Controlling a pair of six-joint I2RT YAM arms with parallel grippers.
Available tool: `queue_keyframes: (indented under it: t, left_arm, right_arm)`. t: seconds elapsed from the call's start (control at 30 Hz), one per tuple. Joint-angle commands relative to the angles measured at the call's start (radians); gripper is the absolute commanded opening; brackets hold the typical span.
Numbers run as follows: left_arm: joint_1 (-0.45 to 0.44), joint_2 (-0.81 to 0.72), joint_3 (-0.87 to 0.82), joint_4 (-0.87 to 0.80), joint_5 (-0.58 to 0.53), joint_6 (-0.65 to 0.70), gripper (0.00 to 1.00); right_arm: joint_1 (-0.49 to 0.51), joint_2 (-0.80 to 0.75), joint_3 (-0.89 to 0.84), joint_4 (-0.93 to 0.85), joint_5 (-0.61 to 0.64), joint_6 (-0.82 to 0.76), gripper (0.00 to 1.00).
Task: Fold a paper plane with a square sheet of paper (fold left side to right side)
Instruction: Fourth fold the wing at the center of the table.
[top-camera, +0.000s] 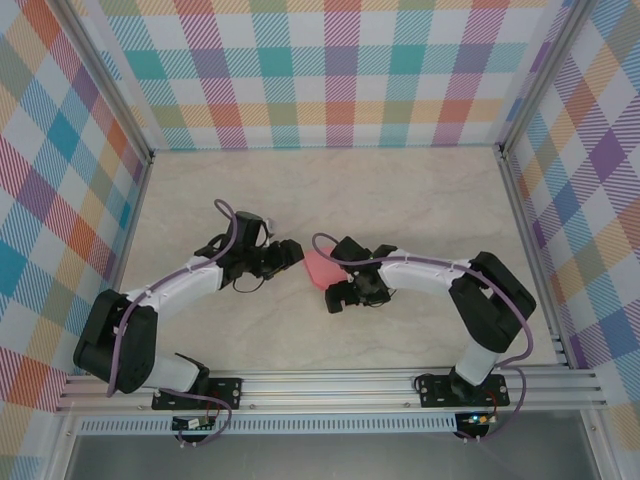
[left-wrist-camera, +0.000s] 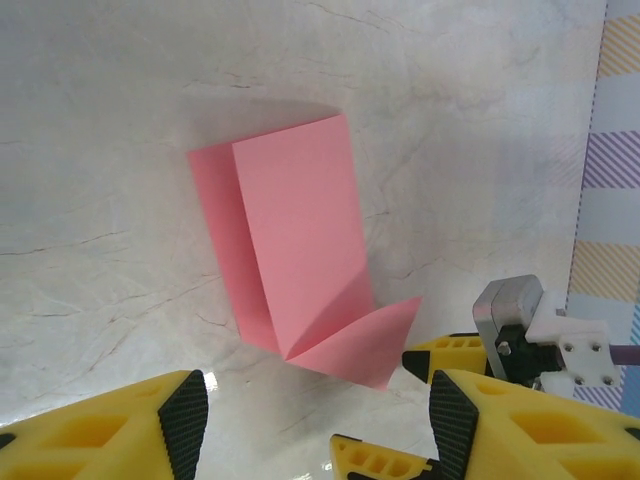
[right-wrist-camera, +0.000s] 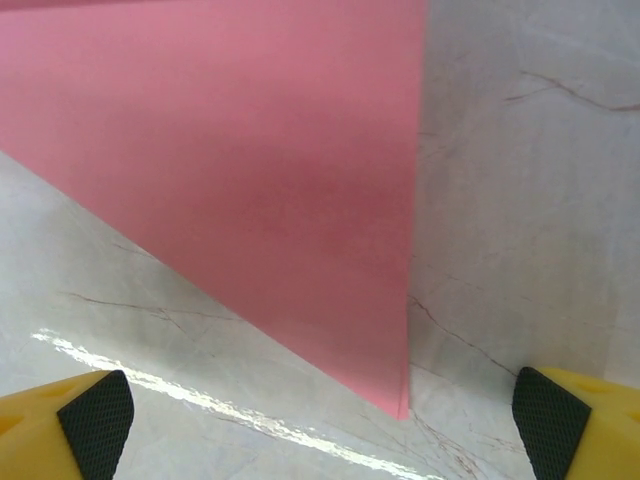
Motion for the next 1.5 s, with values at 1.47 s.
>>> queue_keyframes:
  t: [1.47]
  left_arm:
    - [-0.095,0.342,-0.006,0.466,0.154,-0.247,0.47]
  right_arm:
    - [0.16,-0.394,-0.22,0.249,0.17,-0.223,0.89]
